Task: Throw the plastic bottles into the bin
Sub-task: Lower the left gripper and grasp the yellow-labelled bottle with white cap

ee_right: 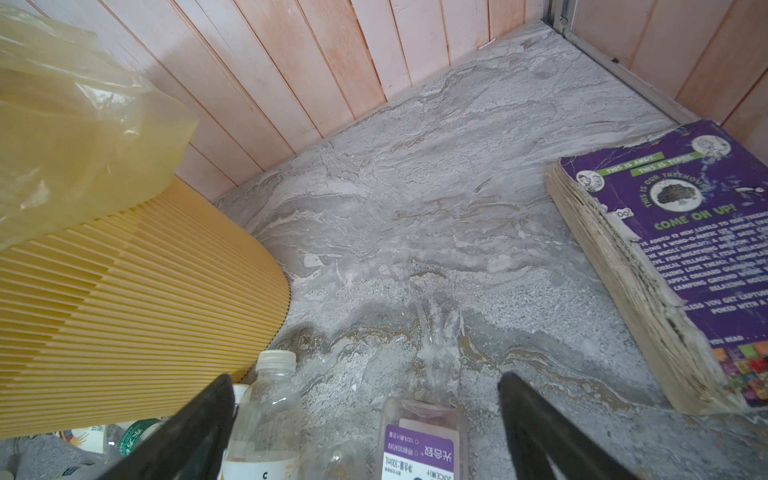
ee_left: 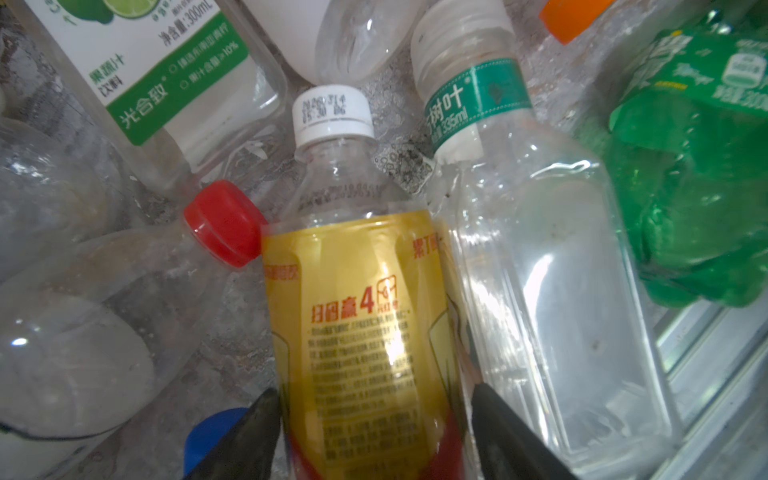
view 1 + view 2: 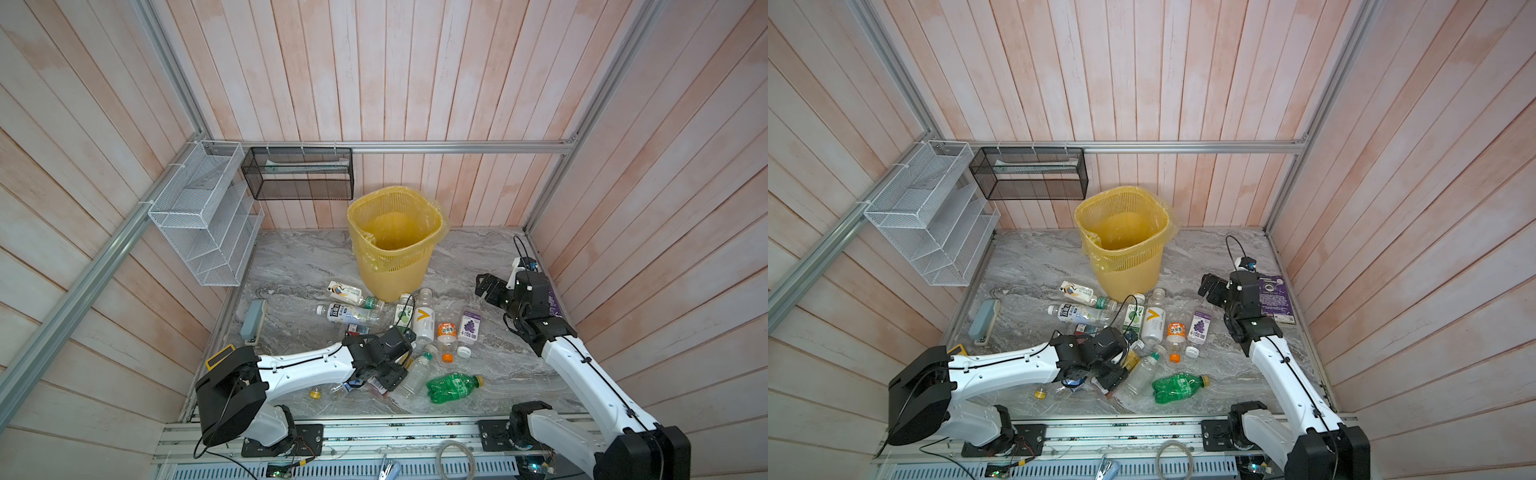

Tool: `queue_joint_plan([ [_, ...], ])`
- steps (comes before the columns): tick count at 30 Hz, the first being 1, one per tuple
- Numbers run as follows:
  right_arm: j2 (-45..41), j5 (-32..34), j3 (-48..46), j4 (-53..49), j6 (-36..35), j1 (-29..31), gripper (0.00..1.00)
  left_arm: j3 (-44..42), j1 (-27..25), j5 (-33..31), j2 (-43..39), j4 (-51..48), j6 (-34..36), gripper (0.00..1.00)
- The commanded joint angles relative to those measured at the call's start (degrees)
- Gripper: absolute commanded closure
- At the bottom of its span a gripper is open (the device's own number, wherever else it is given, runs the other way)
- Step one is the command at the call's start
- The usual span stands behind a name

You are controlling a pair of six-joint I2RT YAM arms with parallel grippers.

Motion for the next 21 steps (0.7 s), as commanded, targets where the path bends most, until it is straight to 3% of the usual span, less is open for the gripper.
queue_joint_plan([
  [1,0.15,-0.19,-0.57,0.39,0.70,-0.36,0.01,1.75,-0.11,0.83,1.16,0.48,0.73,0.26],
  [14,-0.04,-0.29,-1.13,0.36,0.78,-0.33,0.01,2.47,-0.09,0.66,4.84,1.21,1.42,0.25],
  [21,-0.20,-0.25,-1.18,0.46,0.88,-0.47,0.01,2.77,-0.05,0.14,3.19,1.52,0.66,0.42],
])
